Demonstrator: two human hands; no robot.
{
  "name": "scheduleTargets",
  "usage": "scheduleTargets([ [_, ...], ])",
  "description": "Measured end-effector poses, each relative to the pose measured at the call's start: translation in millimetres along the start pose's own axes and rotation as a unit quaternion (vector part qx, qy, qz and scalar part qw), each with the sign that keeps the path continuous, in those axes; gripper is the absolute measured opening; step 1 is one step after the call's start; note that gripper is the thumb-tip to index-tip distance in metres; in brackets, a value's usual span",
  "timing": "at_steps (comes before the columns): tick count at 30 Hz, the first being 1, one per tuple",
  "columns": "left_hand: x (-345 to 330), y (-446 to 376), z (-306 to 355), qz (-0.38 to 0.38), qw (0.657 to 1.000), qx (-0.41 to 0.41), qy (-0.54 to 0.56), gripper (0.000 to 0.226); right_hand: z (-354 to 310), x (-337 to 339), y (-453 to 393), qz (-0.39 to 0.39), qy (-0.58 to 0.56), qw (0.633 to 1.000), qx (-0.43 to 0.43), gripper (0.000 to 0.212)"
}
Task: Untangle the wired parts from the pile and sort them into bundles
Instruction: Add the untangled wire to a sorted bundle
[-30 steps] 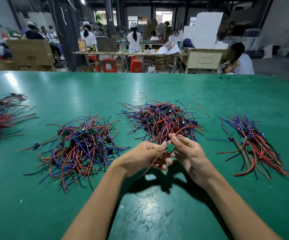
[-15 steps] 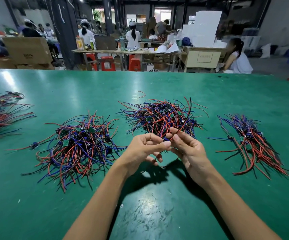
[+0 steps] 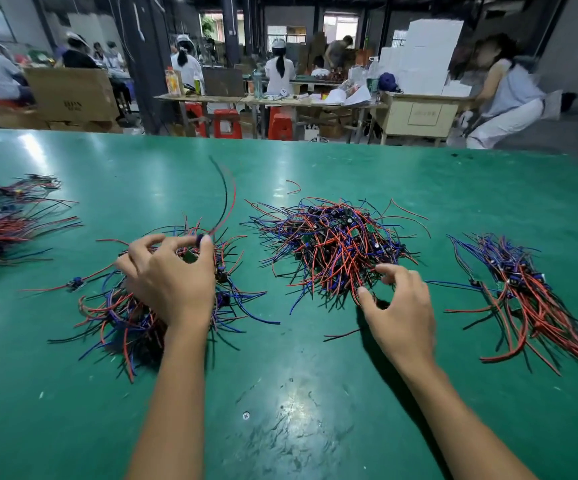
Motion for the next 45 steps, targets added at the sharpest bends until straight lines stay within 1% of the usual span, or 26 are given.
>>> scheduleTargets([
  [2, -5.3, 2.9, -8.8, -0.029, 0.995, 0.030, -0.090, 0.027, 7.5, -6.3, -2.4, -0.051, 0.058, 0.996, -0.034, 0.026],
  [5, -8.4, 8.4, -6.9, -0.044, 0.993, 0.022, -0.106, 0.029, 9.5, -7.6, -2.6, -0.065, 0.035, 0.996, -0.048, 0.016],
  [8, -5.7, 14.5, 11.6, -0.006, 0.996, -0.043, -0.083, 0.030, 8.3, -3.2, -2.8, -0.041, -0.016, 0.997, -0.060, 0.012],
  [11, -3.2, 30.8, 39.1, 0.012, 0.986, -0.164, -0.008, 0.019, -0.9, 6.8, -2.6, 0.022, -0.053, 0.998, -0.011, 0.011],
  [12, -5.1, 39.1, 49.8, -0.008, 0.976, -0.216, 0.029, 0.015, -6.1, 10.9, -1.6, 0.048, -0.063, 0.997, 0.020, 0.013],
  [14, -11.6, 59.2, 69.0, -0.093, 0.942, -0.305, 0.103, 0.015, -18.9, 18.1, 3.3, 0.094, -0.080, 0.987, 0.100, 0.016],
  [17, -21.8, 92.7, 87.9, -0.220, 0.874, -0.413, 0.131, 0.036, -35.6, 24.4, 15.4, 0.131, -0.109, 0.958, 0.232, 0.016],
  [19, -29.8, 107.7, 91.5, -0.277, 0.845, -0.440, 0.125, 0.048, -43.4, 28.7, 24.2, 0.140, -0.134, 0.937, 0.290, 0.019],
  [21, -35.0, 112.9, 90.6, -0.299, 0.839, -0.436, 0.129, 0.041, -47.9, 32.8, 31.0, 0.149, -0.159, 0.925, 0.313, 0.020],
  [22, -36.1, 112.8, 89.5, -0.299, 0.842, -0.429, 0.135, 0.032, -48.3, 35.3, 32.3, 0.158, -0.179, 0.922, 0.303, 0.019],
  [24, -36.9, 110.4, 86.2, -0.313, 0.849, -0.397, 0.157, 0.017, -44.8, 40.5, 29.2, 0.189, -0.230, 0.924, 0.240, 0.014],
  [26, -37.6, 106.5, 84.2, -0.352, 0.851, -0.336, 0.199, 0.011, -39.6, 44.0, 22.9, 0.217, -0.265, 0.925, 0.165, 0.014],
  [27, -38.3, 104.8, 83.8, -0.383, 0.843, -0.299, 0.232, 0.011, -36.0, 44.0, 19.3, 0.224, -0.284, 0.924, 0.127, 0.016],
  [28, -38.5, 103.8, 84.1, -0.418, 0.827, -0.264, 0.269, 0.012, -31.4, 43.3, 15.6, 0.226, -0.311, 0.919, 0.087, 0.017],
  [31, -35.1, 105.2, 87.7, -0.508, 0.750, -0.199, 0.374, 0.002, -11.4, 38.4, 2.9, 0.213, -0.404, 0.889, -0.039, 0.019],
  [32, -34.5, 106.0, 88.5, -0.521, 0.735, -0.187, 0.393, 0.010, -3.9, 35.2, -1.4, 0.195, -0.427, 0.879, -0.082, 0.020],
  [33, -34.0, 106.2, 88.8, -0.527, 0.729, -0.177, 0.400, 0.016, 1.7, 30.6, -4.4, 0.170, -0.443, 0.872, -0.123, 0.020],
  [35, -34.7, 103.8, 88.3, -0.503, 0.752, -0.166, 0.393, 0.021, 5.8, 23.2, -6.5, 0.129, -0.445, 0.871, -0.165, 0.011],
  [36, -34.6, 101.7, 87.0, -0.471, 0.778, -0.173, 0.379, 0.022, 4.6, 24.1, -5.7, 0.132, -0.422, 0.884, -0.152, 0.009],
  [38, -30.5, 95.8, 84.7, -0.382, 0.834, -0.208, 0.341, 0.024, -4.7, 37.6, -0.3, 0.195, -0.320, 0.926, -0.052, 0.023],
  [39, -27.9, 93.2, 84.2, -0.342, 0.851, -0.226, 0.329, 0.025, -13.7, 46.9, 4.3, 0.227, -0.267, 0.936, 0.035, 0.022],
  [40, -26.5, 91.6, 83.6, -0.313, 0.860, -0.239, 0.324, 0.026, -21.6, 49.6, 9.2, 0.217, -0.224, 0.942, 0.123, 0.020],
  [41, -25.5, 90.5, 83.4, -0.293, 0.866, -0.245, 0.324, 0.026, -27.6, 45.9, 13.3, 0.171, -0.200, 0.946, 0.187, 0.025],
  [42, -25.1, 89.9, 83.1, -0.279, 0.869, -0.251, 0.322, 0.026, -30.5, 37.3, 16.0, 0.101, -0.192, 0.954, 0.208, 0.034],
  [43, -24.6, 89.6, 82.9, -0.268, 0.872, -0.262, 0.316, 0.026, -32.2, 24.6, 17.6, 0.018, -0.195, 0.962, 0.188, 0.041],
  [45, -23.3, 89.6, 82.7, -0.244, 0.874, -0.299, 0.294, 0.027, -36.1, -0.2, 22.0, -0.118, -0.241, 0.957, 0.109, 0.038],
])
Point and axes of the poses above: each hand's wrist, its own y-axis away from the middle knuckle, its own x-axis out of the back of the hand, z = x × y, the point moved 5 cm from there along -y, towards the middle knuckle, and after that the axes turned 7 degrees about -y, right-handed, at the moved point
